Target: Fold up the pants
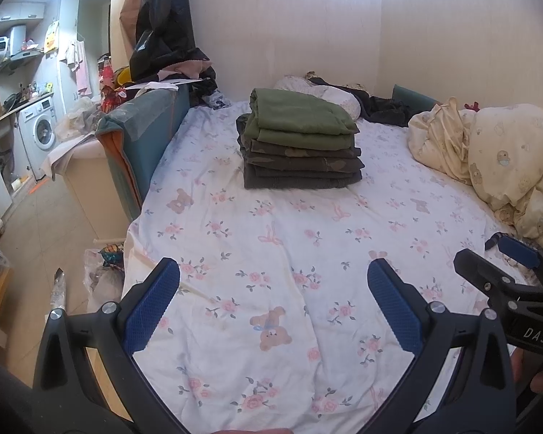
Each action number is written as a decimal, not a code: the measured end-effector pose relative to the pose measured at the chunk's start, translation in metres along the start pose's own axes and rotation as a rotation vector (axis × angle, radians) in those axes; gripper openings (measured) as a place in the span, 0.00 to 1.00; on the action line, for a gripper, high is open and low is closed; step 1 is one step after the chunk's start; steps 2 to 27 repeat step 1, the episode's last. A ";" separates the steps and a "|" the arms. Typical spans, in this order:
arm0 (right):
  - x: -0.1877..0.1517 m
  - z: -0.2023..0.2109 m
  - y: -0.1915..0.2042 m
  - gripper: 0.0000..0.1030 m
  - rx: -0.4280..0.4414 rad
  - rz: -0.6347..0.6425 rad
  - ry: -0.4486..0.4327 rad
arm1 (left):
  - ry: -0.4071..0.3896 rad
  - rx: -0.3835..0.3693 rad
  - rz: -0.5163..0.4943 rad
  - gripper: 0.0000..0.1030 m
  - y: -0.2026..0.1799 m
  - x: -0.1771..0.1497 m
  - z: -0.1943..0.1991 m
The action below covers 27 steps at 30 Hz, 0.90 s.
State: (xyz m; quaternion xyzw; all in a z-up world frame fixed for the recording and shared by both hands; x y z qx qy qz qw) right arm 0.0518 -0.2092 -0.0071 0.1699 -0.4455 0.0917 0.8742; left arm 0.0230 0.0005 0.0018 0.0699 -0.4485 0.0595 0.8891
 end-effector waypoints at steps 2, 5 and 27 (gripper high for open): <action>0.001 0.000 0.000 1.00 0.000 0.002 -0.001 | 0.009 -0.001 -0.007 0.99 -0.001 -0.001 -0.001; 0.001 0.000 0.000 1.00 0.000 0.002 -0.001 | 0.009 -0.001 -0.007 0.99 -0.001 -0.001 -0.001; 0.001 0.000 0.000 1.00 0.000 0.002 -0.001 | 0.009 -0.001 -0.007 0.99 -0.001 -0.001 -0.001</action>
Point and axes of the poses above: each gripper's, at about its wrist camera, not at the fingertips, and z roughly against the way its jaws point, y to its left, x to its top, the point moved 1 cm from there along -z, roughly the way its jaws point, and after that the axes turned 10 degrees about x, right-handed, at the moved point
